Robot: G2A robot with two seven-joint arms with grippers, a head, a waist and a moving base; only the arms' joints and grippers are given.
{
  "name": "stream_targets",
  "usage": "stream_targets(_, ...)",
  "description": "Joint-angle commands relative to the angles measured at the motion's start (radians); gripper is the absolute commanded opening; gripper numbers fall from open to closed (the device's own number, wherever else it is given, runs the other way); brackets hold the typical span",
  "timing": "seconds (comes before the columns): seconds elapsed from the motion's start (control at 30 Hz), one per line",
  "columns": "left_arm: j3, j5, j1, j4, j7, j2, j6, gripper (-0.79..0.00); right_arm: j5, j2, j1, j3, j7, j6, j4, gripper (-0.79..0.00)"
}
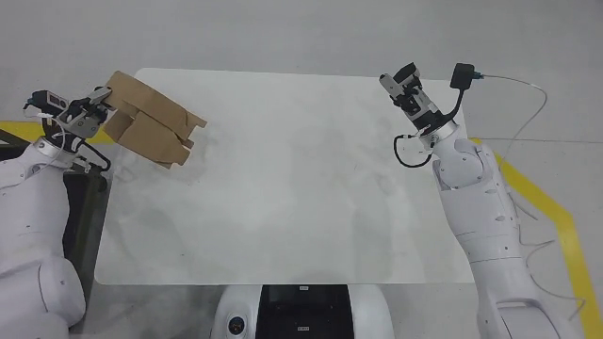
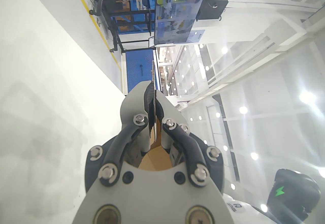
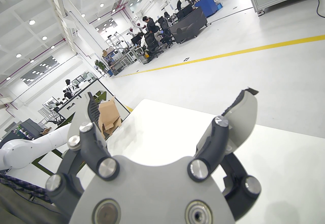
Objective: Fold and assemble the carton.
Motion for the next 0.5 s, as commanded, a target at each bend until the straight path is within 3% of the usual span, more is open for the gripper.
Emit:
stream_targets(0.0,0.008,-0.041,0.041,-0.077,0.017,-0.011,0.001,-0.785,0.000,0.000,0.000,0.000,0.000,0.000,0.000,0.000)
stream_targets(0.27,0.050,-0.128,0.256,-0.471,0.233,-0.048,0.041,-0.785,0.000,0.000,0.000,0.000,0.000,0.000,0.000,0.000)
stream_targets(0.47,0.078,-0.096,0.366,-0.709,0.397,-0.060,0.104,-0.785,0.000,0.000,0.000,0.000,0.000,0.000,0.000,0.000)
